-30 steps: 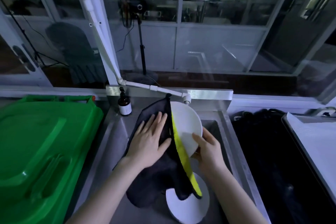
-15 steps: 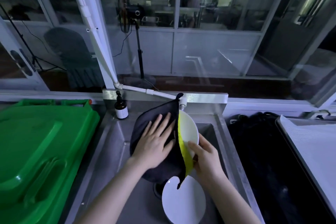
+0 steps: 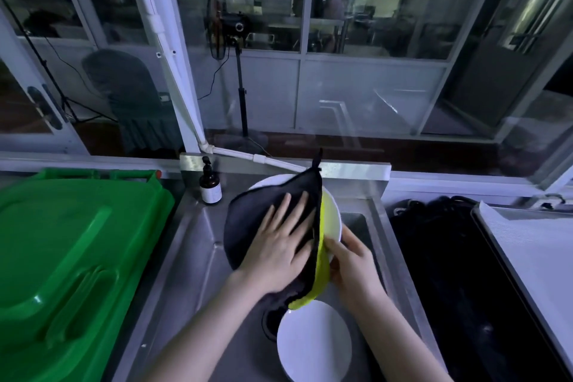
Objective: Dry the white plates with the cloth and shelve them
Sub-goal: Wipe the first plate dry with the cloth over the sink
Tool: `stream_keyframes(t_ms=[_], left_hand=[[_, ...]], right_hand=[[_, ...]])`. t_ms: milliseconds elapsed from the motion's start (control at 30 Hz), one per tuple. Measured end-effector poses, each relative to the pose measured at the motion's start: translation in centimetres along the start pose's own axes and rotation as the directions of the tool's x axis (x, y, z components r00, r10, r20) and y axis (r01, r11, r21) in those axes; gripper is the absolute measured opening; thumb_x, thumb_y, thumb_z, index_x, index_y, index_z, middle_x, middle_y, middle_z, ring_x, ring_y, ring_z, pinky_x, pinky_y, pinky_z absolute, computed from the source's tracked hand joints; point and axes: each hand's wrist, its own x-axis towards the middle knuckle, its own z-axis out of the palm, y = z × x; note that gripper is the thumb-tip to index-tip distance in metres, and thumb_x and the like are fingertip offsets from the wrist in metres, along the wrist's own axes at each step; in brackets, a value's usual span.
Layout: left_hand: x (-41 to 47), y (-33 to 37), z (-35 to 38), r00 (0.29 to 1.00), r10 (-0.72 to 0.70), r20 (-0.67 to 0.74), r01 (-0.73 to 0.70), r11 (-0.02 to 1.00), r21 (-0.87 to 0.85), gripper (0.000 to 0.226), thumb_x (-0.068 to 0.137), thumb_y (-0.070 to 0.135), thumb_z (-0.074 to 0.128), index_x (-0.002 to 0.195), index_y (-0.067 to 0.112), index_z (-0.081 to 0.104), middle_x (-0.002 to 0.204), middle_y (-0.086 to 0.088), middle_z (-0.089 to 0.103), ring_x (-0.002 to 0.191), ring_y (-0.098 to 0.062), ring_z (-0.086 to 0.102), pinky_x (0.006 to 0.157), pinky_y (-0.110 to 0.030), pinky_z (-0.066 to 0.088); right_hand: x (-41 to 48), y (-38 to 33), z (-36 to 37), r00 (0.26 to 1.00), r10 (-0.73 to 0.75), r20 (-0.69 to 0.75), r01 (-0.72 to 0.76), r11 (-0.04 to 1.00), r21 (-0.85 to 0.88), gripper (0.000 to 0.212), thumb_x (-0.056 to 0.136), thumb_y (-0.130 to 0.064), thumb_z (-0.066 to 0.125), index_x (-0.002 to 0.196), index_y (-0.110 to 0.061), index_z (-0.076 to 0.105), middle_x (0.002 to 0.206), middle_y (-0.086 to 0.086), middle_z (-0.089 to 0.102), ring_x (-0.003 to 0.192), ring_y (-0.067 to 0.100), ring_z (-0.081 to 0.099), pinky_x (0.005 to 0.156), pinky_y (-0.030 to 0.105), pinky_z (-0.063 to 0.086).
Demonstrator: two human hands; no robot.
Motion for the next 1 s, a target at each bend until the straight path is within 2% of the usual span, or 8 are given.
stream_keyframes(t_ms=[167,367,467,600,767,833,900,1000], left_hand=[[0.6,-2.8,-1.2,0.998,-0.063,0.021,0.061,0.994,0.085,0.070,0.099,0.040,0.036,0.155,0.027,-0.004,0.161,0.001,-0.022,0.151,-0.024,-0.015,0.122,-0.045,0.003],[-3.5,-1.3,-0.2,0.999,-0.004,0.033,0.009,0.988,-0.154,0.066,0.090,0.035,0.014,0.153,0.021,0.028,0.162,0.002,0.000,0.152,-0.030,0.005,0.122,-0.045,0.008],[-3.6,-0.2,1.2,0.996,-0.080,0.032,0.085,0.981,-0.176,0.062,0.096,0.045,0.009,0.155,0.028,0.020,0.159,0.013,-0.015,0.152,-0.021,-0.006,0.122,-0.040,0.002],[-2.3,-0.1,1.6,0.992,-0.124,0.020,0.125,0.983,-0.137,0.060,0.103,0.048,0.025,0.148,0.042,-0.014,0.158,0.015,-0.029,0.148,-0.018,-0.024,0.121,-0.045,-0.004],[-0.2,-1.0,-0.7,0.996,-0.069,-0.064,0.061,0.990,-0.125,0.066,0.098,0.058,0.029,0.155,0.037,0.004,0.162,0.012,-0.019,0.149,-0.018,-0.023,0.120,-0.048,-0.007],[0.4,-1.3,-2.3,0.988,-0.055,-0.142,0.041,0.994,-0.102,0.069,0.093,0.063,0.028,0.155,0.034,0.018,0.165,0.008,-0.001,0.152,-0.021,-0.008,0.120,-0.050,-0.001],[0.5,-2.1,-4.1,0.975,-0.072,-0.210,0.056,0.995,-0.084,0.070,0.090,0.066,0.034,0.149,0.030,0.037,0.157,0.001,0.034,0.145,-0.025,0.028,0.115,-0.048,0.022],[0.2,-4.0,-5.8,0.963,-0.237,-0.130,0.180,0.920,-0.347,0.049,0.087,0.056,0.060,0.120,0.020,0.058,0.116,-0.001,0.066,0.109,-0.024,0.059,0.083,-0.027,0.041]], right_hand=[[-0.4,-1.3,-0.3,0.999,-0.035,0.020,0.035,0.999,0.000,0.037,0.093,-0.003,0.055,0.115,-0.025,0.074,0.088,0.006,0.075,0.072,0.021,0.070,0.055,0.030,0.053],[0.0,-2.9,-2.1,0.987,-0.078,-0.140,0.081,0.996,0.021,0.032,0.093,-0.003,0.058,0.104,-0.025,0.077,0.097,0.012,0.069,0.083,0.027,0.064,0.066,0.038,0.056],[-0.4,-2.1,-1.6,0.992,-0.077,-0.101,0.079,0.997,0.018,0.033,0.094,-0.002,0.056,0.109,-0.024,0.075,0.098,0.012,0.071,0.081,0.024,0.067,0.065,0.038,0.057],[-1.3,-0.9,-0.6,0.998,-0.058,-0.005,0.058,0.998,0.007,0.035,0.094,-0.002,0.057,0.116,-0.026,0.073,0.100,0.013,0.075,0.082,0.026,0.073,0.063,0.035,0.058],[-2.3,-0.3,-0.2,0.993,-0.012,0.116,0.019,0.998,-0.062,0.041,0.084,-0.018,0.061,0.122,-0.030,0.070,0.108,0.016,0.074,0.091,0.029,0.072,0.072,0.045,0.059],[-2.7,-0.9,-0.4,0.985,-0.004,0.175,0.023,0.994,-0.107,0.043,0.085,-0.019,0.060,0.125,-0.031,0.068,0.110,0.017,0.073,0.091,0.030,0.072,0.070,0.045,0.059],[-3.0,-2.3,-0.9,0.975,-0.019,0.220,0.059,0.983,-0.176,0.043,0.085,-0.020,0.061,0.126,-0.032,0.067,0.111,0.013,0.074,0.092,0.026,0.071,0.067,0.040,0.057],[-3.0,-4.8,-1.8,0.974,-0.108,0.197,0.164,0.942,-0.292,0.033,0.091,-0.019,0.065,0.118,-0.037,0.072,0.107,0.005,0.076,0.095,0.023,0.072,0.075,0.040,0.059]])
